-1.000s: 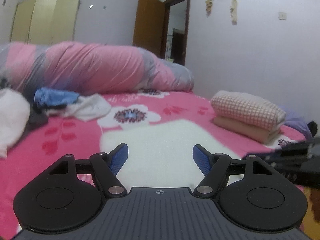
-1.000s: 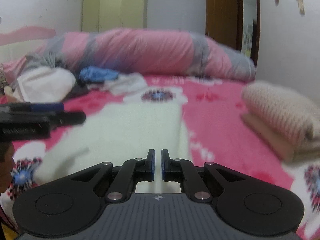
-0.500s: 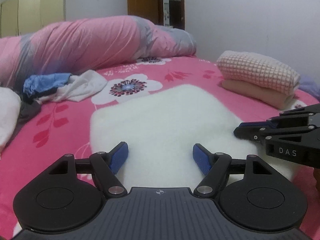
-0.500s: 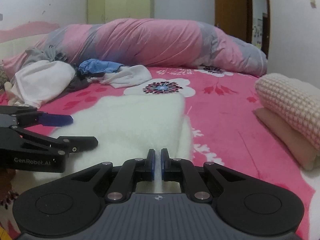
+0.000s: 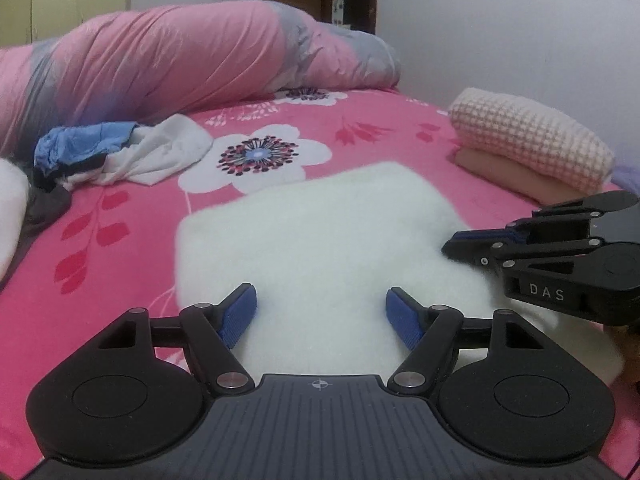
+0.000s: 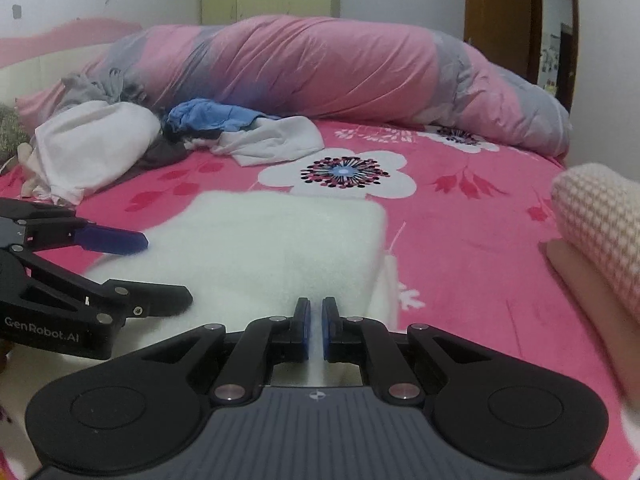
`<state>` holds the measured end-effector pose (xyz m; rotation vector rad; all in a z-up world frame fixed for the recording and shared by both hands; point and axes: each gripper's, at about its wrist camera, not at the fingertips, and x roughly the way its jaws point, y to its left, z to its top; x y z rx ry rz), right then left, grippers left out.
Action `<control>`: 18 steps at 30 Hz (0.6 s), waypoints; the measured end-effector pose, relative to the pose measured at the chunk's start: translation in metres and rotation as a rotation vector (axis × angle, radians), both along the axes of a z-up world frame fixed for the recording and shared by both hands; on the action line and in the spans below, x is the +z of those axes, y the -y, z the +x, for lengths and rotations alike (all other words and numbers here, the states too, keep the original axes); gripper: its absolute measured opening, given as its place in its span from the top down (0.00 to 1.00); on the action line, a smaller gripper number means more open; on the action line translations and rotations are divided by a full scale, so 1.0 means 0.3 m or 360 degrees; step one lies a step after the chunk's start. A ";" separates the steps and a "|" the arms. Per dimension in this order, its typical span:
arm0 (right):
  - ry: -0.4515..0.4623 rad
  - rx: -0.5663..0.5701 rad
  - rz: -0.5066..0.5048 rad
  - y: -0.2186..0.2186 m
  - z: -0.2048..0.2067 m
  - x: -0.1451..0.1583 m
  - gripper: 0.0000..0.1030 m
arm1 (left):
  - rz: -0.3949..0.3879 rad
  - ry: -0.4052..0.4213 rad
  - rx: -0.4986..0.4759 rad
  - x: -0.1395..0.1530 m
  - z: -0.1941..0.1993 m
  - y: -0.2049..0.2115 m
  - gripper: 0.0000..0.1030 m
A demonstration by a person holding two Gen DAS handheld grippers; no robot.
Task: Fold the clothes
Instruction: 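Open the right gripper and release the sweater edge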
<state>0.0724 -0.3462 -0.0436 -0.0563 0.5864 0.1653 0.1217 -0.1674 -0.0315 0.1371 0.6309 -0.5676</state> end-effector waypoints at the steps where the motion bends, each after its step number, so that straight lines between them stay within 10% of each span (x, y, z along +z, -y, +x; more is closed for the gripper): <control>1: 0.0022 0.0010 0.0001 -0.001 0.004 0.025 0.94 | -0.0013 0.0018 -0.0001 0.018 0.005 -0.001 0.31; 6: 0.0179 0.0001 -0.0028 0.007 0.075 0.093 0.94 | 0.0036 0.0017 0.0021 0.021 0.087 0.027 0.30; 11: 0.0045 -0.0010 -0.0082 0.019 0.166 -0.087 0.95 | -0.0033 -0.0181 0.0055 -0.058 0.174 -0.001 0.28; 18: 0.0068 0.0005 -0.0124 -0.002 0.169 0.009 0.94 | -0.0057 -0.0057 0.0070 0.007 0.176 -0.007 0.30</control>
